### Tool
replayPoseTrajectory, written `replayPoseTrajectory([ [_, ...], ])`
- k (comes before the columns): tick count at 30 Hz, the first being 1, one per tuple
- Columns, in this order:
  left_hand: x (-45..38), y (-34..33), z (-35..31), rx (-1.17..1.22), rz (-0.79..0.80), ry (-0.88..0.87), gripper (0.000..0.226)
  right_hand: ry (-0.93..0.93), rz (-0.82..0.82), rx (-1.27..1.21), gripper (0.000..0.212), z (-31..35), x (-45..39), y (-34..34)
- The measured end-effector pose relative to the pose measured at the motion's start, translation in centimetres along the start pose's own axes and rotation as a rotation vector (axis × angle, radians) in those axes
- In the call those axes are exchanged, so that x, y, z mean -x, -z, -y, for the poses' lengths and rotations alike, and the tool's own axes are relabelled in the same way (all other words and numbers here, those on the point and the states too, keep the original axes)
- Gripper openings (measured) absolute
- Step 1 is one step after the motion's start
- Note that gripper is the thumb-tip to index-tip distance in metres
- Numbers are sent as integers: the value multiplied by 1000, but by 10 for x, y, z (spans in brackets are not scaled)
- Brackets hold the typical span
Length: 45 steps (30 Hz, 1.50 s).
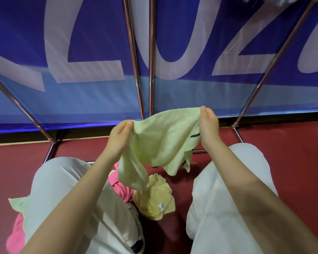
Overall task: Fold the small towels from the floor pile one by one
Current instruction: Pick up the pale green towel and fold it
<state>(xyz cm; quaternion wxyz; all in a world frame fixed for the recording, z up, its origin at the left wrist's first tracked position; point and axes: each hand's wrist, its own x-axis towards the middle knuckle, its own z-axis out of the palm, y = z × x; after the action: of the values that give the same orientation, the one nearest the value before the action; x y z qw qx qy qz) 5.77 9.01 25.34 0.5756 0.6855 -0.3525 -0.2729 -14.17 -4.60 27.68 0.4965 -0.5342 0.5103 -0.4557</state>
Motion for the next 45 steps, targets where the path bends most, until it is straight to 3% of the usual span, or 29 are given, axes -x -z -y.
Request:
replayPoseTrajectory([
  [5, 1, -17, -9, 57, 29, 17, 20, -53, 214, 92, 21, 1, 12, -22],
  [10, -5, -24, -17, 52, -20, -10, 16, -33, 556, 193, 23, 3, 29, -45],
  [13, -9, -28, -17, 52, -27, -31, 20, -10, 663, 232, 23, -2, 34, -51],
  [20, -11, -32, -14, 27, -29, -38, 14, 33, 695, 153, 17, -10, 38, -51],
  [28, -9, -29, -19, 52, 28, -52, 15, -219, 716, -93, 18, -13, 33, -44],
  [32, -4, -29, -19, 16, 111, -72, 16, -265, 774, -13, 32, -18, 35, -42],
  [36, -3, -28, -19, -6, 130, -95, 15, -192, 806, -3, 19, -12, 38, -32],
  [39, -3, -28, -19, -44, 141, -105, 13, -130, 750, 24, 21, -10, 36, -28],
  [42, -4, -30, -15, -94, 186, -75, 14, -66, 573, 74, 22, -10, 31, -25],
  [45, -5, -32, -8, -295, 238, -68, 21, 106, 413, 261, 18, -13, 20, -16],
])
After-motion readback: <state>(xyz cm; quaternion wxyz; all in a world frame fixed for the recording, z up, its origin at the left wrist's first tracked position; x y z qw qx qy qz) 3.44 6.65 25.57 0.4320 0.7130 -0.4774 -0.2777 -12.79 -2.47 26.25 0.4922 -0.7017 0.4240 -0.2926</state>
